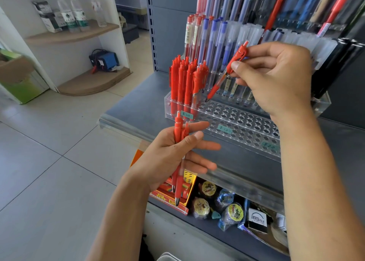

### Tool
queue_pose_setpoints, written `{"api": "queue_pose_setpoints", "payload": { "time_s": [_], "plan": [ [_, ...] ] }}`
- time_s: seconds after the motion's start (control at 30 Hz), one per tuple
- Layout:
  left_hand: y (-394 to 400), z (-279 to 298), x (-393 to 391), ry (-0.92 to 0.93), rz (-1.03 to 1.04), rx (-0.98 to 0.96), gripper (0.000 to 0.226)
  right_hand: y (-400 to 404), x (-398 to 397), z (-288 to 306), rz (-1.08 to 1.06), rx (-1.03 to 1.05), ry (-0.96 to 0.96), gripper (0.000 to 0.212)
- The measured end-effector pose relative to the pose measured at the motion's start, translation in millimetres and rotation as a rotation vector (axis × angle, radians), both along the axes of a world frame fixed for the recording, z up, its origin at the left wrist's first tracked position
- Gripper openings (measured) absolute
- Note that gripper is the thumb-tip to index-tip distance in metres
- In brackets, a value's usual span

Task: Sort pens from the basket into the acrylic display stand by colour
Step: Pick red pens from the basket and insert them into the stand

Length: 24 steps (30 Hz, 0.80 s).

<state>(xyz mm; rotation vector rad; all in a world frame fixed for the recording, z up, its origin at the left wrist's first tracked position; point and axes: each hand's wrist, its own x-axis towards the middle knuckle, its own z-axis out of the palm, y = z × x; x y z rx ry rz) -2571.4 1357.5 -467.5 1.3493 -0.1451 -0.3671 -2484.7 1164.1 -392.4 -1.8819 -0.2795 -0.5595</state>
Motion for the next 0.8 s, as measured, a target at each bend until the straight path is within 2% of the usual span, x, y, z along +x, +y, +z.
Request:
{"api": "queue_pose_setpoints", "payload": {
  "time_s": [0.33, 0.47, 0.8],
  "plan": [
    [-0.7, -1.7, 0.2, 0.001, 0.011, -0.005, 0.033, 15.3, 0.1, -5.3, -0.015, -0.142, -0.053, 0.02],
    [-0.2, -1.1, -0.1, 0.008, 0.018, -0.003, 0.032, 20.4, 4.2, -9.6, -0.042, -0.183, -0.097, 0.032],
    [1.0, -2.9, 0.6, -0.001, 0.017, -0.007, 0.034, 31.8, 6.5, -18.4, -0.031, -0.287, -0.092, 0.038]
  ]
}}
